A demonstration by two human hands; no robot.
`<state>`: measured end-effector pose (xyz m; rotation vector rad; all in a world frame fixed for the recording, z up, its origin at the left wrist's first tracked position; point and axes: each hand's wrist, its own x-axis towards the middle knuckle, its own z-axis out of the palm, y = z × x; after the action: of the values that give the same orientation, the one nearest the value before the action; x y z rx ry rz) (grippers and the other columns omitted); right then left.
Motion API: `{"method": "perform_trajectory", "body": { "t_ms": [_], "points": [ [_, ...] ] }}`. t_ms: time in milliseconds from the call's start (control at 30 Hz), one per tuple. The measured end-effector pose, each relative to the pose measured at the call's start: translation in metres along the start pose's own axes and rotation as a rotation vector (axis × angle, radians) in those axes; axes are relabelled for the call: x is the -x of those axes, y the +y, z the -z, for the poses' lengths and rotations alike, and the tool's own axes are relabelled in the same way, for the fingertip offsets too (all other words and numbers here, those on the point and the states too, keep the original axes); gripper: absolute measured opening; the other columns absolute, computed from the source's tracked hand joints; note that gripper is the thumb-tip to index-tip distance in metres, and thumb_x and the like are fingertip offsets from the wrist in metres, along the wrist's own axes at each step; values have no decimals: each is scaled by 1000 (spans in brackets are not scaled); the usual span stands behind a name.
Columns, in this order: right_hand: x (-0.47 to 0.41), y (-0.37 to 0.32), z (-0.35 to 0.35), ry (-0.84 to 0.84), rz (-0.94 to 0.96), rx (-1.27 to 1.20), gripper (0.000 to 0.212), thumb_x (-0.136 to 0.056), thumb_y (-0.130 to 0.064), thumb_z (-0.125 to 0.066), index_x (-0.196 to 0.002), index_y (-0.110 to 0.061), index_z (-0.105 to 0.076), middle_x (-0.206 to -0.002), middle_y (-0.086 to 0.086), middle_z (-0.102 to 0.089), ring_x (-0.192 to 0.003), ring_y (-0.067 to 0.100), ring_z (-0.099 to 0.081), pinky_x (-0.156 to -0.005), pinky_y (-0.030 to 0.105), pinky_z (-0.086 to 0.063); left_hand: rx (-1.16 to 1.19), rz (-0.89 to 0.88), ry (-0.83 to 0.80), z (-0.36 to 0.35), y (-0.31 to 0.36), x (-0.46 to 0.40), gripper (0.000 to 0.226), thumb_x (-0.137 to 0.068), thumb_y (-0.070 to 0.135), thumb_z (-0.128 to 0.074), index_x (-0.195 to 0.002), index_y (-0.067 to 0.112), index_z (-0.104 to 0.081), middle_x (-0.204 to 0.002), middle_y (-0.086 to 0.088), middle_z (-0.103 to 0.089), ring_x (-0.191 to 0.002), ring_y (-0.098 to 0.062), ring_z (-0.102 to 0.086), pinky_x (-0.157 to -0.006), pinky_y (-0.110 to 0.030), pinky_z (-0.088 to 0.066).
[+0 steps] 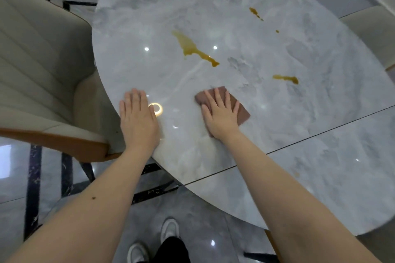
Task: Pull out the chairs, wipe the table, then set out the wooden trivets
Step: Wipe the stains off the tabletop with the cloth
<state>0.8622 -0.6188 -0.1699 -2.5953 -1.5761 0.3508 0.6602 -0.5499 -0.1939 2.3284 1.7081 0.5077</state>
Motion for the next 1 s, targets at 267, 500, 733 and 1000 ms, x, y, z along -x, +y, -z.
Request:
{"method": "perform_trajectory", "body": {
  "t_ms": [267, 500, 733, 1000],
  "points": [
    [64, -12, -12, -74, 456, 125, 56, -96, -53, -17, -150, -40, -10, -161, -9, -3, -148, 24, 8, -116, 53, 10, 25, -6, 4, 0, 0, 0, 48, -102, 23, -28, -145, 0, -31, -153, -18, -27, -143, -33, -19, -119, -41, -8],
    [15, 10, 1, -15, 88, 31, 54, -100, -50, -21, -151, -38, -10, -161, -8, 0, -148, 22, 9, -116, 53, 8, 11, 5, -8, 1, 1, 0, 50, -102, 23, -27, -146, 0, -28, -154, -17, -25, -144, -32, -17, -120, -42, -7],
    [18, -42, -9, -23, 236, 43, 58, -97, -53, -16, -152, -34, -10, -161, -3, -2, -148, 26, 7, -116, 52, 11, 14, -13, -5, 2, 2, -1, 49, -102, 22, -31, -145, 0, -30, -152, -19, -28, -144, -33, -20, -119, -42, -9],
    [13, 37, 8, -3, 83, 53, 69, -86, -63, -3, -150, -40, -7, -161, -10, 1, -148, 21, 9, -117, 48, 9, -145, -93, -43, 9, 5, -25, 40, -93, 5, -44, -126, -16, -47, -135, -33, -46, -130, -43, -42, -113, -49, -26]
  ]
}}
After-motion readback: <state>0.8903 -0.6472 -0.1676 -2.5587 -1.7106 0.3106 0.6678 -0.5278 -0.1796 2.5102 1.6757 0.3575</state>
